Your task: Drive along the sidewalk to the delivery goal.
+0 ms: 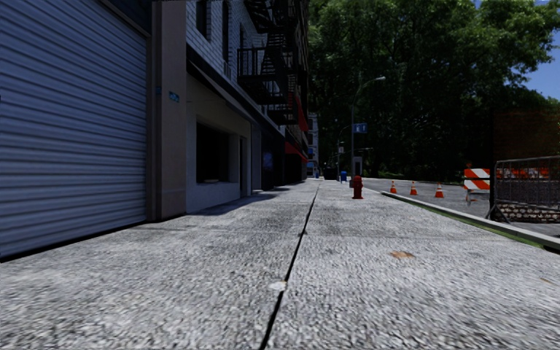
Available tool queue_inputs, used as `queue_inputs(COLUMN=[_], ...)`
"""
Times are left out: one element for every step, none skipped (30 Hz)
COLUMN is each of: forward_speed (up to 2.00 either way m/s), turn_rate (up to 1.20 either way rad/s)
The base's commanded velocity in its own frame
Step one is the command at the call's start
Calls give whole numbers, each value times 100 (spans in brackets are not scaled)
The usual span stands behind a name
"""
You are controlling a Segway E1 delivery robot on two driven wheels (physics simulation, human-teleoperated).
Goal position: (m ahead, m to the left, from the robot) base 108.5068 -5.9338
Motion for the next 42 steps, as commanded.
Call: queue_inputs(forward_speed=[200,200,200,200,200,200,200,200,200,200,200,200,200,200,200,200,200,200,200,200,200,200,200,200,200,200,200,200,200,200,200,200,200,200,200,200,200,200,200,200,200,200], turn_rate=[-25,-25,-25,-27,-30,-31,-31,-32,-32,-32,-32,-32,-32,-32,-32,-32,-32,-32,-32,-32,-32,-32,-32,-30,-30,0,0,0,0,0,0,0,0,0,0,0,0,0,0,0,0,0])
